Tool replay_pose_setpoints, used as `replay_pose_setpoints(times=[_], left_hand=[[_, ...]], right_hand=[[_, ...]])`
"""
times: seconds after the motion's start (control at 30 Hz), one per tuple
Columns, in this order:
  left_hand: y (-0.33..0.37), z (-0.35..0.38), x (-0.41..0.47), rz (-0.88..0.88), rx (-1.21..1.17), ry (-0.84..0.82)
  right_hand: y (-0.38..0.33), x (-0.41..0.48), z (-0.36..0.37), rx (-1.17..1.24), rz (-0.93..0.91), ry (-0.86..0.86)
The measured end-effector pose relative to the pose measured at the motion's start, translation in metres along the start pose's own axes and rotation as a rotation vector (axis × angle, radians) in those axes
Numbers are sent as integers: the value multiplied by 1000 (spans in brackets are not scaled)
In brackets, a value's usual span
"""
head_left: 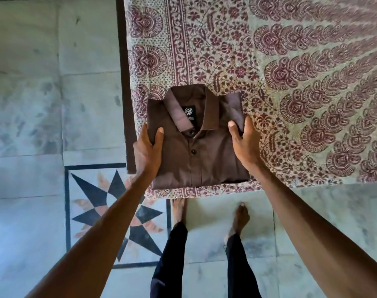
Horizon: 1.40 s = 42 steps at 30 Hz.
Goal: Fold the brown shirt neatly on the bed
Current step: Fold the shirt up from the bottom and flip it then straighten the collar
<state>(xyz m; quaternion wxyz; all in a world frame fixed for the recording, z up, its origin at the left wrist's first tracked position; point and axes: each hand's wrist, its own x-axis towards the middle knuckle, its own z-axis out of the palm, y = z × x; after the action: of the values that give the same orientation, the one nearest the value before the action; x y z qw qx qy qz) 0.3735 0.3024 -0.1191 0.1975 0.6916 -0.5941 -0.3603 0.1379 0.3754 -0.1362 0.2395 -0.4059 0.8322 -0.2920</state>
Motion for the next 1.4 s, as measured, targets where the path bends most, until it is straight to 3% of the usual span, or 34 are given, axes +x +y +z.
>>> replay_pose_setpoints(times=[0.1,0.2,0.3,0.37,0.47,0.67,0.87,1.4], left_hand=[[-3,0,-2,17,175,85],[1,1,2,179,445,188],[0,13,9,405,535,37],[-12,24,17,433,560,-55],[-22,29,23,417,600,-84],[-15,17,1,392,550,-45],[-24,20,-24,436,511,-130],[-26,26,-2,431,587,-96]], right_hand=[[3,-5,4,-274,-10,90],[-8,-2,-2,-537,-126,261],[-8,12,6,-647,-300,58],[1,22,12,-686,-293,-135],[11,29,17,-701,-245,-220],[-4,-4,8,-716,-210,-98],[-9,-47,22,-630,-218,-166],[0,-26,25,-610,-165,-109]])
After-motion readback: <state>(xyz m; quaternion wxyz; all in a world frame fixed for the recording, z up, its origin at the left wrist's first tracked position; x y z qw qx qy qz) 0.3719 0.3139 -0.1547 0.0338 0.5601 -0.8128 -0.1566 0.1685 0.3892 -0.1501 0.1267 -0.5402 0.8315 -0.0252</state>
